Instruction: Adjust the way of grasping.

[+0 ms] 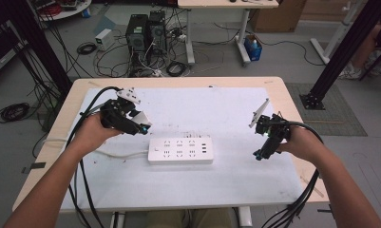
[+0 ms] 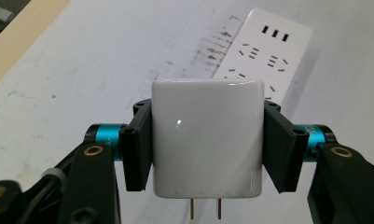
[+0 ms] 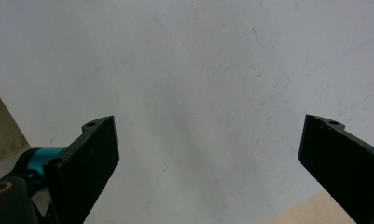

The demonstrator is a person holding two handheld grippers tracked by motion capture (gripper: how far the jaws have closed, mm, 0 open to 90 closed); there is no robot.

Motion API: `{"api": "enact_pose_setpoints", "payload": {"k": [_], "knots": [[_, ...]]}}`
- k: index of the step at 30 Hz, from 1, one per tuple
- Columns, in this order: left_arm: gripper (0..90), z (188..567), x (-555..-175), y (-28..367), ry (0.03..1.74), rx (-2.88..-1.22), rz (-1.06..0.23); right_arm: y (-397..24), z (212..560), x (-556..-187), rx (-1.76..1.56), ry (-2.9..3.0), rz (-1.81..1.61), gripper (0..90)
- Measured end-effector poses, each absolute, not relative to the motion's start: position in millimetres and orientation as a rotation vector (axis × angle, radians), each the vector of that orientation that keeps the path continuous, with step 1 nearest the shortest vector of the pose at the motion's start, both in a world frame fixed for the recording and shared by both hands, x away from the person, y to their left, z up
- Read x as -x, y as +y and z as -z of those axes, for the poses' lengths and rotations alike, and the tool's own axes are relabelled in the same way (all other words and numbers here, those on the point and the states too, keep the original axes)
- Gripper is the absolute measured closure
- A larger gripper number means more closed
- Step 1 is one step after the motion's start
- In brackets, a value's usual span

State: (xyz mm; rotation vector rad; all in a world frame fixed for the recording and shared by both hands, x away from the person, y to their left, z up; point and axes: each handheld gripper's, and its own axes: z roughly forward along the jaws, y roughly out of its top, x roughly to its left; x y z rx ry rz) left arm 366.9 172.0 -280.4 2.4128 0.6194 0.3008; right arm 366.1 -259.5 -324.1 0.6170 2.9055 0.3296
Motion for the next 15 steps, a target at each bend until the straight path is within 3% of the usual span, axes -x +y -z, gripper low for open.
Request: {"api": "enact_pose_setpoints", "payload": {"k": [15], "knots": [[42.6,268.9,-352.6,131.6,0.402,-2.453,-0.274,-246.2,314.0,-350.8,-0.77,2.838,-0.513,4.4]]}}
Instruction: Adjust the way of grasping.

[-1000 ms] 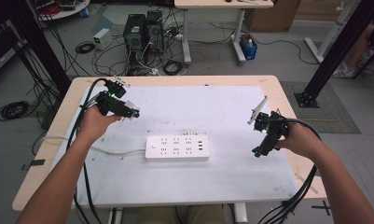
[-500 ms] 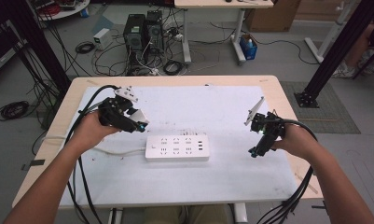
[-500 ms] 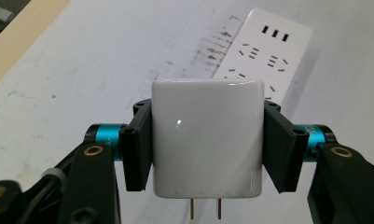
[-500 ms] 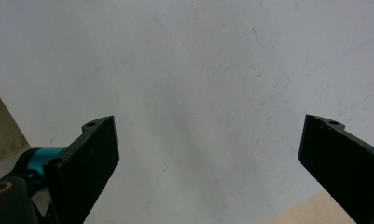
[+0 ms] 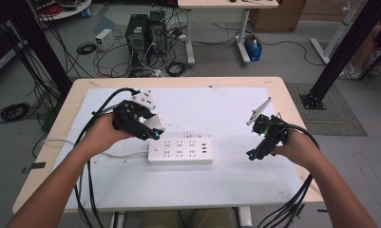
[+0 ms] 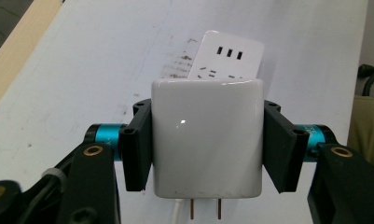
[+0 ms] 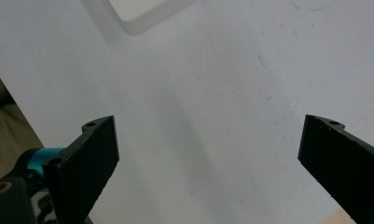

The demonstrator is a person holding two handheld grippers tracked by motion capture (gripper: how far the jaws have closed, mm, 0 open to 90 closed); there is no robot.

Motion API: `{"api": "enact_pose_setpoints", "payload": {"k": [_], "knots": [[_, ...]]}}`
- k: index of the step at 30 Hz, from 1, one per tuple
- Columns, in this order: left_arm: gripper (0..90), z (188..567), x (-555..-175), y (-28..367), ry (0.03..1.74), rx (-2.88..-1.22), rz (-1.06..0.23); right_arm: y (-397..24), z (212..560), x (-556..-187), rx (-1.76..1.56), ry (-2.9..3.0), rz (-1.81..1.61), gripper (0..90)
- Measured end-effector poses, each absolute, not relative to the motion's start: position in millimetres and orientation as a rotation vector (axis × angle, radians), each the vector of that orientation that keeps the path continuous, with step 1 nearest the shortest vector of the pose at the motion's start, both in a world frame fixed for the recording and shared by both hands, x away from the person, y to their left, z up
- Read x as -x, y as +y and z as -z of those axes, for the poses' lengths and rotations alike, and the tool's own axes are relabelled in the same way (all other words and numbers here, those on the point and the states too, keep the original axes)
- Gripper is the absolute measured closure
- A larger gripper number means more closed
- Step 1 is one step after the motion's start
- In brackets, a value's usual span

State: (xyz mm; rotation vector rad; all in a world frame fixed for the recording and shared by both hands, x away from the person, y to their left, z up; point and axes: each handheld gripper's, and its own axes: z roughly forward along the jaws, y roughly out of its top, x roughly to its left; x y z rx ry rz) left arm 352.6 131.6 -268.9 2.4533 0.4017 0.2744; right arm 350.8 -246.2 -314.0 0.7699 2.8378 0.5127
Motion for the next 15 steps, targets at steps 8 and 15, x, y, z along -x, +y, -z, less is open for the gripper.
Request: {"api": "enact_pose_setpoints", "payload": {"k": [8,15], "knots": [[42.6,275.4,-355.6,115.1,0.311,-2.488,-0.218,-236.6,311.3,-343.1,-0.85,2.802,-0.666,4.4],[42.6,272.7,-354.3,95.8,0.241,-2.49,-0.224,-227.2,303.7,-340.1,-0.942,2.775,-0.811,4.4]]}}
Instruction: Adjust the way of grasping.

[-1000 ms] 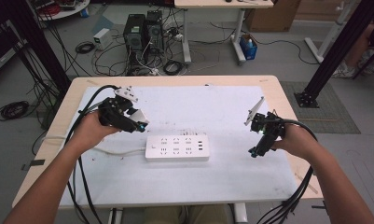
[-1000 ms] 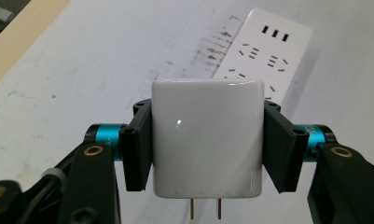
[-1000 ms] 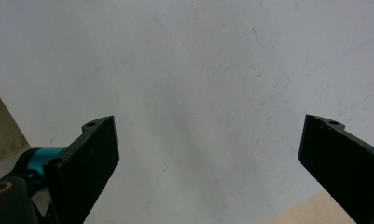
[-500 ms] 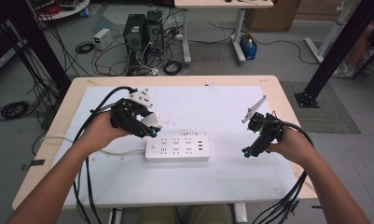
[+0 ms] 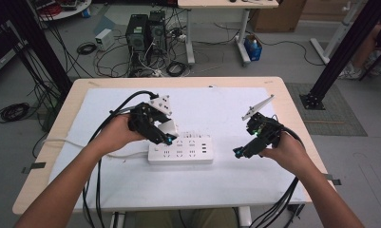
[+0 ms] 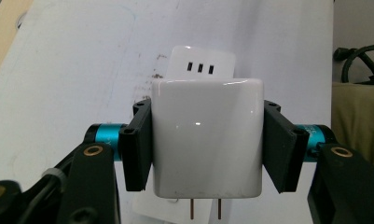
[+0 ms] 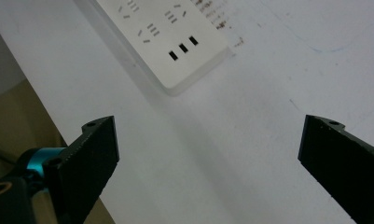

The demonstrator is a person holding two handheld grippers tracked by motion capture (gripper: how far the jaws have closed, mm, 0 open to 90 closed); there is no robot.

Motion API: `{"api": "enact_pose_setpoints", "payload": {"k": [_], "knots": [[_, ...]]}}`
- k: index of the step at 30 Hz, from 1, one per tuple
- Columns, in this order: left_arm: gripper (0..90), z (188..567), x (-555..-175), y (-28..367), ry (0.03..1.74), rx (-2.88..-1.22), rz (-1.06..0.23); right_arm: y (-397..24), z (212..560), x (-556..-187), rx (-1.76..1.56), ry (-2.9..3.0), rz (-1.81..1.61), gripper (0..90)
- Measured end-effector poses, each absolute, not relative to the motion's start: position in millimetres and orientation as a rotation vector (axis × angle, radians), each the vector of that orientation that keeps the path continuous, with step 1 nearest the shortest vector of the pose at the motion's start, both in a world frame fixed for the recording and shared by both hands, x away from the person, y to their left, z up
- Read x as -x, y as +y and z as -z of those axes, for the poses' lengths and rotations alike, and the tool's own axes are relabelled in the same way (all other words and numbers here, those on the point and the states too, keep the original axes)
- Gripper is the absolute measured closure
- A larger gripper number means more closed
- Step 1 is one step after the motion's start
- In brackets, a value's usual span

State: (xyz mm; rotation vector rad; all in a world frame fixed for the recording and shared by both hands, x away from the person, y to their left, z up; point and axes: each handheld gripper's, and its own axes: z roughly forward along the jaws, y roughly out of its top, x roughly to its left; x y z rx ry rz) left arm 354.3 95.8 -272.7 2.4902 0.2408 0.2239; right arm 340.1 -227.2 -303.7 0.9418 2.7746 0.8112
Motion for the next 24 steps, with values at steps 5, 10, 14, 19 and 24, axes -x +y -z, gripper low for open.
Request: {"api": "enact_pose_setpoints", "payload": {"k": [5,10,14,19,24], "knots": [[42.6,276.2,-350.1,79.3,0.176,-2.534,-0.243,-225.5,299.7,-340.8,-1.068,2.739,-0.981,4.4],[42.5,280.2,-344.8,67.5,0.116,-2.559,-0.257,-226.8,301.6,-341.5,-1.231,2.728,-1.26,4.4],[42.6,281.3,-340.8,59.7,0.087,-2.563,-0.268,-221.1,302.2,-340.7,-1.272,2.725,-1.35,4.4],[42.5,282.1,-337.8,51.7,0.067,-2.568,-0.289,-213.8,303.2,-342.0,-1.38,2.707,-1.474,4.4],[42.5,283.2,-337.7,46.5,0.05,-2.564,-0.292,-209.9,308.0,-345.2,-1.453,2.702,-1.533,4.4]]}}
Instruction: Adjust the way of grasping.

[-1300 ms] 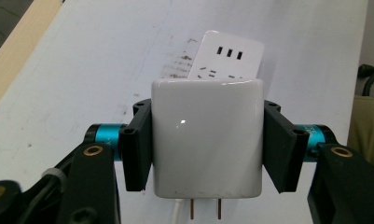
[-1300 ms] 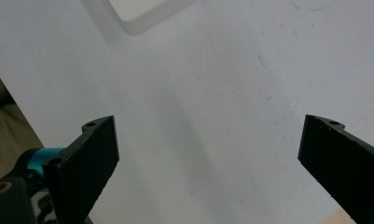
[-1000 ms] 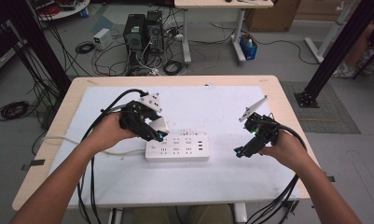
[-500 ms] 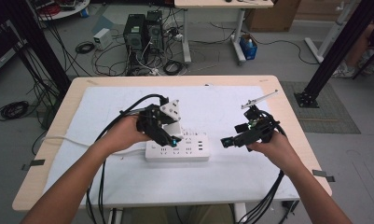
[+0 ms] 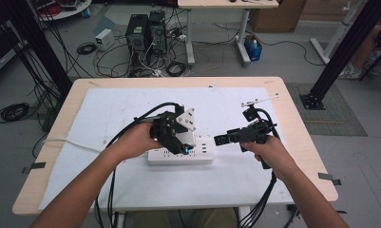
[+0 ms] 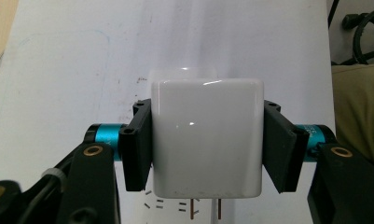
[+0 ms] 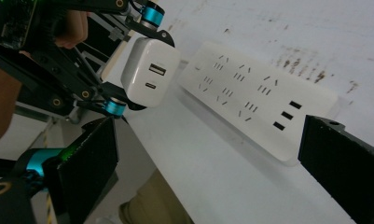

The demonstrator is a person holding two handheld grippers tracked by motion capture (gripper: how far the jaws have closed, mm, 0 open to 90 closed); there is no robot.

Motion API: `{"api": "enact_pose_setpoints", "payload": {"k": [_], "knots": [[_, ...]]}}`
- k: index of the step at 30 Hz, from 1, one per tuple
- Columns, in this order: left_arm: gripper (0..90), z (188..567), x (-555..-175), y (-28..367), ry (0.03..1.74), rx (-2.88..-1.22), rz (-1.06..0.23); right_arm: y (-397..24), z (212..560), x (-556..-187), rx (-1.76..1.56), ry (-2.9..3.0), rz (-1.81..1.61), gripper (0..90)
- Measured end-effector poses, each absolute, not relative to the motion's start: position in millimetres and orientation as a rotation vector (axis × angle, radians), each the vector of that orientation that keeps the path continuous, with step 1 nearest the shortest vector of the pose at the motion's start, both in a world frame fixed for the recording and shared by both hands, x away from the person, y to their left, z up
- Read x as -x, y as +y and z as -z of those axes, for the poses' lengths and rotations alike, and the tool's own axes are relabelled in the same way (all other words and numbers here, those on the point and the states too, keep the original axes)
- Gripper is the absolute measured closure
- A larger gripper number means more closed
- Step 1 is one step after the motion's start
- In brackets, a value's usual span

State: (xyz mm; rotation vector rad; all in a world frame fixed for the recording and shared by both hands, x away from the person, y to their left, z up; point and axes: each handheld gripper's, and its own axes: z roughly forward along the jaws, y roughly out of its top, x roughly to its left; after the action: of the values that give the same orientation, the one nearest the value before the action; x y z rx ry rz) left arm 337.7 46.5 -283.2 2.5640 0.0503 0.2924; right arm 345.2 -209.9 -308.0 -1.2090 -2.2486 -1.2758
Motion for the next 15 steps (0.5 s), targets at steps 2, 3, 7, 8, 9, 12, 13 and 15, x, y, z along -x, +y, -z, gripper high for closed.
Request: {"api": "enact_pose_setpoints", "payload": {"k": [2,3,7,8,9,12,13,15], "knots": [[42.6,282.9,-337.0,44.1,0.048,-2.553,-0.297,-208.8,309.6,-346.0,1.208,-2.192,1.287,4.4],[42.6,283.0,-336.7,43.0,0.046,-2.548,-0.295,-208.0,310.4,-346.4,1.209,-2.158,1.295,4.4],[42.5,283.5,-335.8,35.3,0.021,-2.55,-0.298,-201.7,313.5,-348.6,1.212,-2.086,1.291,4.4],[42.6,283.8,-335.6,33.7,0.016,-2.548,-0.3,-199.9,314.1,-349.1,1.224,-2.076,1.287,4.4],[42.6,283.9,-335.5,32.2,0.013,-2.546,-0.301,-198.8,315.3,-350.2,1.222,-2.061,1.289,4.4],[42.5,284.0,-334.9,28.7,0.015,-2.537,-0.309,-195.9,318.7,-353.3,1.229,-1.986,1.301,4.4],[42.5,283.7,-335.1,28.0,0.014,-2.536,-0.311,-195.3,319.4,-354.0,1.228,-1.977,1.299,4.4],[42.5,283.1,-335.4,27.3,0.01,-2.537,-0.318,-194.2,320.4,-354.7,1.23,-1.97,1.299,4.5]]}}
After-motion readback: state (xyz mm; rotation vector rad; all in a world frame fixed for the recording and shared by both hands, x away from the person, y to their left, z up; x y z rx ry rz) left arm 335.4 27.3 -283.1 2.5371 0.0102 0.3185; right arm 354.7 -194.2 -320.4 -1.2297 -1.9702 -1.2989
